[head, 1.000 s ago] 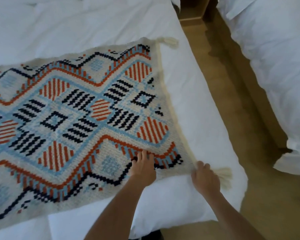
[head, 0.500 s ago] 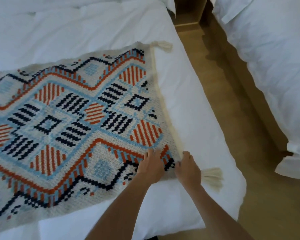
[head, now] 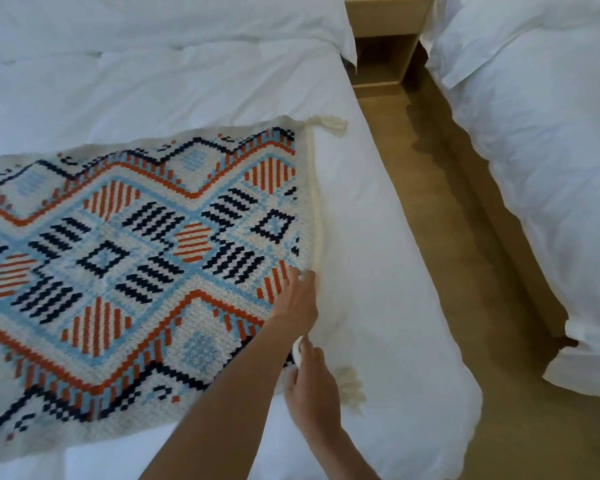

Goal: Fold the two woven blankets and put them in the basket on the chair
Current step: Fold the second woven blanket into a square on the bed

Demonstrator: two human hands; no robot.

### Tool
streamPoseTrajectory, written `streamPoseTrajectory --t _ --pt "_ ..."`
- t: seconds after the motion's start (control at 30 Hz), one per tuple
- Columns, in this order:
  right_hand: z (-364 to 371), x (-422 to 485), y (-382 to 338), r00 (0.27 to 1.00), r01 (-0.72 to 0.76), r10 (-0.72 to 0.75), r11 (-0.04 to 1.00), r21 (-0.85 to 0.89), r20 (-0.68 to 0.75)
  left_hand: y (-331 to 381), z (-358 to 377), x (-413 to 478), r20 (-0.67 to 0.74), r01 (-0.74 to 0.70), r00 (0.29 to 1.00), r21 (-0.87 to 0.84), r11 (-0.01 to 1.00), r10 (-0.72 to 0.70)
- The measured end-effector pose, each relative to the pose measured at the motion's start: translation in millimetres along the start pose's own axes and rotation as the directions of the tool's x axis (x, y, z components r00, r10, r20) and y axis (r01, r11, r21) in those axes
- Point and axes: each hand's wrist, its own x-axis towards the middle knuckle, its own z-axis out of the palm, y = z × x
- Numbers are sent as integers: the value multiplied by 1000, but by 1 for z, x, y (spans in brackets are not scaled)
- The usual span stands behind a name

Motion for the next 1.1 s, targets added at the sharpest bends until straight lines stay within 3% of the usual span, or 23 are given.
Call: streamPoseTrajectory --t 0.17,0.3,0.5,0.57,0.8,1.1 --pt "19 -7 -22 997 70 -70 998 -1 20 -9 -15 -1 -19 -62 998 109 992 65" --pt "27 -11 -44 983 80 -82 997 14 165 -27 -27 -3 -51 -37 997 249 968 51" --pt "56 -15 -74 981 109 -106 994 -13 165 -74 -57 -15 -98 -46 993 234 971 71" --pt "64 -16 -89 972 91 -84 996 -19 220 -93 -66 -19 -101 -41 993 212 976 64" --pt "102 -30 -149 952 142 -115 987 -78 284 -178 -99 -32 -134 173 975 -51 984 -179" --pt "191 -62 -266 957 76 -45 993 -95 287 -321 -154 -65 -119 185 971 -168 968 -207"
